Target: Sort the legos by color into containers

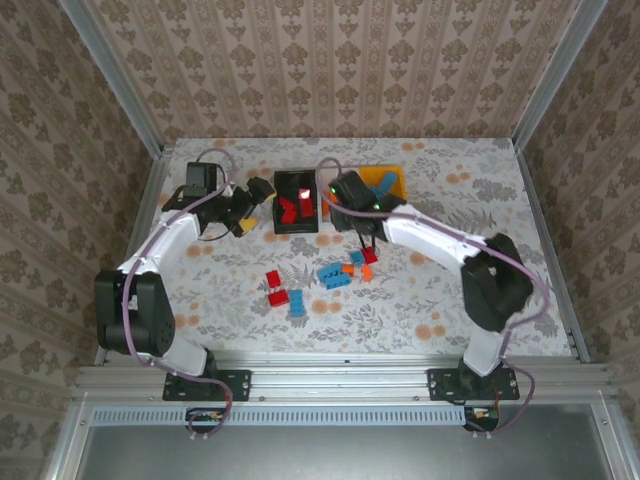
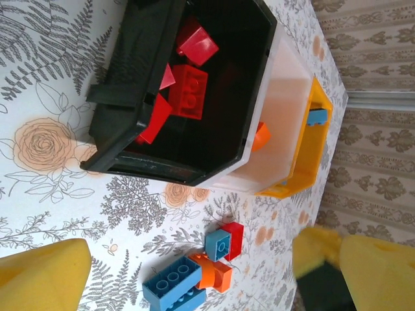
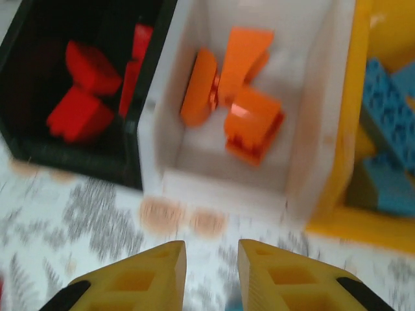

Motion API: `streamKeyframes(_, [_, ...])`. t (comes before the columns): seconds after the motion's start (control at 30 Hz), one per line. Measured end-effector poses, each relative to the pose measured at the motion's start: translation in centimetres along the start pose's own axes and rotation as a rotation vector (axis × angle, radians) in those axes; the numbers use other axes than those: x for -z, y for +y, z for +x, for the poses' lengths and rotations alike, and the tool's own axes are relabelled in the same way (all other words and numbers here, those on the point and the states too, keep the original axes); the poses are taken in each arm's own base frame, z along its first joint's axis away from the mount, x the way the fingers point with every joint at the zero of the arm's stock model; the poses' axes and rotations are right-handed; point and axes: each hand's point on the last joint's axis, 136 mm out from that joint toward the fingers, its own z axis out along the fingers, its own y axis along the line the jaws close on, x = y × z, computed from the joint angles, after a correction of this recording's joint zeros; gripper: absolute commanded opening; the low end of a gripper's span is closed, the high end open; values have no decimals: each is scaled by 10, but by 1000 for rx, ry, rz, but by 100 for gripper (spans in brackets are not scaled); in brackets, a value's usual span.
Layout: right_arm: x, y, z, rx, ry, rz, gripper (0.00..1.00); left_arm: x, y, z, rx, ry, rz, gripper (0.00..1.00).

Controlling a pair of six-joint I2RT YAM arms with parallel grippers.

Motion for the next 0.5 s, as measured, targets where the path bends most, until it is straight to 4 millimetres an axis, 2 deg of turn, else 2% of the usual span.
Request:
streamKeyframes(0.1, [-35, -1, -27, 13, -9, 36, 29, 1, 2, -2, 5, -5, -3, 100])
streamKeyframes(0.23, [-74, -12, -32, 27, 39, 79, 30, 1, 4, -4, 12, -9, -6, 100])
streamKeyframes(0.37, [-91, -20, -24, 41, 96, 98, 32, 2, 5, -6, 19, -13, -7, 100])
streamKeyframes(0.5, [-93, -20, -24, 50, 112, 100, 34, 2, 4, -6, 21, -12, -2, 100])
